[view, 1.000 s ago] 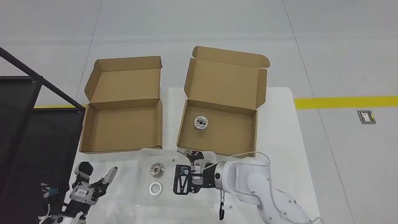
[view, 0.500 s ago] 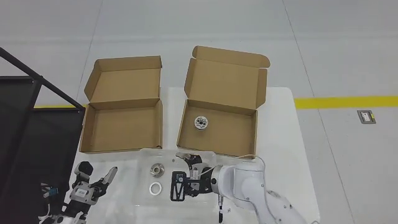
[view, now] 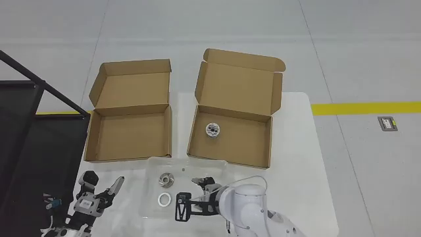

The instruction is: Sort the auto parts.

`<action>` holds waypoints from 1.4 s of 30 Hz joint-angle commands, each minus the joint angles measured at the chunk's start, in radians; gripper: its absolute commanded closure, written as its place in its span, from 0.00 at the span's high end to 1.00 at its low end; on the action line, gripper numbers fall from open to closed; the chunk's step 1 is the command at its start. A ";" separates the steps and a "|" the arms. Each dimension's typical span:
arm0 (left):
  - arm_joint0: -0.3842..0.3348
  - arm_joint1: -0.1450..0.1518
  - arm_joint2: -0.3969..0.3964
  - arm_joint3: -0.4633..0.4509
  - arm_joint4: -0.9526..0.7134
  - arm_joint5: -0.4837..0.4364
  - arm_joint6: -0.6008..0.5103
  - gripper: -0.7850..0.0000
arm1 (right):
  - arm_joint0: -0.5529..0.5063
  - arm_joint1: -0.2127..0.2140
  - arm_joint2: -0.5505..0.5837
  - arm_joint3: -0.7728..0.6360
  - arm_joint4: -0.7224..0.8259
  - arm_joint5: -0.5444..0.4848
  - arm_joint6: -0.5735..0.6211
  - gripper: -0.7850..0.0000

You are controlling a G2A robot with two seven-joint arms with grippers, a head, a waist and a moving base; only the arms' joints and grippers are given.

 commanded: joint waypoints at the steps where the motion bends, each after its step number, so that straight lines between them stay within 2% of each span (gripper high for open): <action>1: 0.000 0.000 0.000 0.000 0.000 0.000 0.000 1.00 | 0.017 -0.008 -0.013 0.028 0.026 0.008 0.048 0.47; 12: 0.000 0.000 0.000 0.000 0.000 0.000 0.000 1.00 | 0.143 -0.066 -0.093 0.216 0.158 0.059 0.201 0.45; 19: 0.000 0.000 0.000 0.000 0.000 0.000 0.000 1.00 | 0.204 -0.096 -0.149 0.313 0.213 0.028 0.259 0.42; 42: 0.000 0.000 0.000 0.000 0.000 0.000 0.000 1.00 | 0.296 -0.156 -0.246 0.483 0.248 0.003 0.249 0.40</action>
